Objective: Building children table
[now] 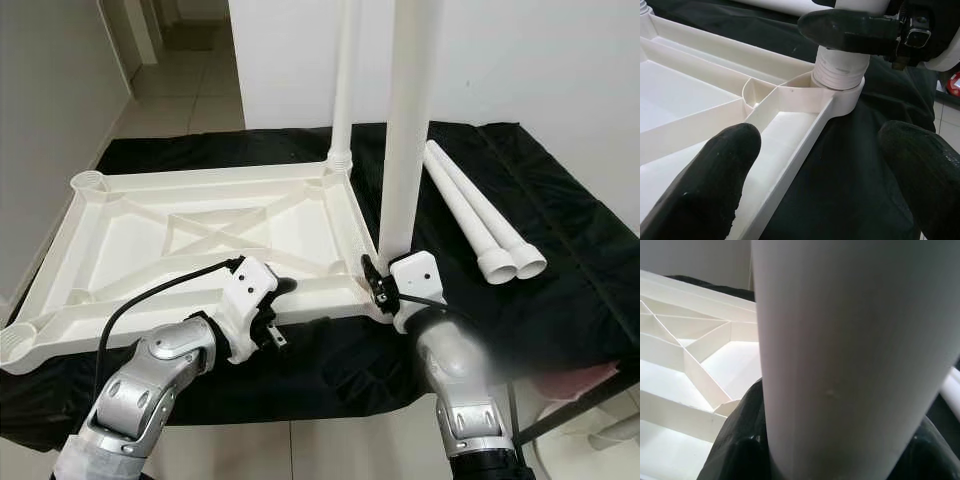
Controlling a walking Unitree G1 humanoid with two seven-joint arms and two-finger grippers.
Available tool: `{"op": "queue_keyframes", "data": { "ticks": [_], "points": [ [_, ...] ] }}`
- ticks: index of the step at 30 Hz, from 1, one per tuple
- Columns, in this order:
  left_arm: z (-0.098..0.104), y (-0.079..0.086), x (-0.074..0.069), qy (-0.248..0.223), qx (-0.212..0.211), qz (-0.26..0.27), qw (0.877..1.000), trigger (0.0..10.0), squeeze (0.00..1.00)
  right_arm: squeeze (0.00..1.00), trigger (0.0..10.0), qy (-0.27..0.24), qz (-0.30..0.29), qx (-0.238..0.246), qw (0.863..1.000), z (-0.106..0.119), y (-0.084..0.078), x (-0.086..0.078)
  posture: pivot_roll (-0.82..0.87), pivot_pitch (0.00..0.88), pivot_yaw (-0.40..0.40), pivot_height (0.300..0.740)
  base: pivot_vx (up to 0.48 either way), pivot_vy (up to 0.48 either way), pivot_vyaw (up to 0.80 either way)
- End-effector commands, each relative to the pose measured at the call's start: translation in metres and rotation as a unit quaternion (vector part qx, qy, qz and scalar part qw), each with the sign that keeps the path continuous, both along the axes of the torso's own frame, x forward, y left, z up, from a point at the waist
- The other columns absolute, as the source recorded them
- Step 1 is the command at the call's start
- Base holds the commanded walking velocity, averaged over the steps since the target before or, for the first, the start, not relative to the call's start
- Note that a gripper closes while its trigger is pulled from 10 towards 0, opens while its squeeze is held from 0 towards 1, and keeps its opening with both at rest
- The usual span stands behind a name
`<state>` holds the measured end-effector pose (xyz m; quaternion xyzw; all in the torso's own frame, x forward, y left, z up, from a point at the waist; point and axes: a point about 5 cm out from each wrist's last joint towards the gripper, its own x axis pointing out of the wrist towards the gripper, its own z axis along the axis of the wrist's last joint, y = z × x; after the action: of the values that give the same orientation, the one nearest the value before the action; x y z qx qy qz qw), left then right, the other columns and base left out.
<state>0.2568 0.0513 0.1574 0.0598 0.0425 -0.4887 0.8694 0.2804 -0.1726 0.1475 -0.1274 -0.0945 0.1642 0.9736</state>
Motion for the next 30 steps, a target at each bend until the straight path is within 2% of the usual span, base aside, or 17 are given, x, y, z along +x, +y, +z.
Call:
{"op": "queue_keyframes", "data": {
  "ticks": [1, 17, 27, 30],
  "points": [
    [0.001, 0.000, 0.001, -0.005, 0.006, 0.013, 1.000, 10.0, 0.00, 0.00, 10.0, 0.058, 0.024, 0.019, 0.998, -0.021, 0.008, -0.004, -0.04, 0.026, 0.015, 0.740, 0.000, 0.000, 0.00],
    [0.002, -0.003, 0.000, -0.010, 0.007, 0.007, 1.000, 10.0, 0.00, 0.00, 10.0, 0.081, 0.011, 0.076, 0.994, -0.027, 0.001, -0.008, -0.04, 0.019, 0.016, 0.740, 0.000, 0.000, 0.00],
    [0.001, -0.004, -0.001, -0.013, 0.009, 0.005, 1.000, 10.0, 0.00, 0.00, 10.0, 0.103, -0.014, 0.107, 0.989, -0.027, -0.003, -0.002, -0.04, 0.020, 0.013, 0.740, 0.000, 0.000, 0.00],
    [0.001, -0.004, -0.002, -0.014, 0.010, 0.005, 1.000, 10.0, 0.00, 0.00, 10.0, 0.133, -0.025, 0.132, 0.982, -0.029, -0.001, 0.003, -0.04, 0.019, 0.009, 0.740, 0.000, 0.000, 0.00]
  ]
}}
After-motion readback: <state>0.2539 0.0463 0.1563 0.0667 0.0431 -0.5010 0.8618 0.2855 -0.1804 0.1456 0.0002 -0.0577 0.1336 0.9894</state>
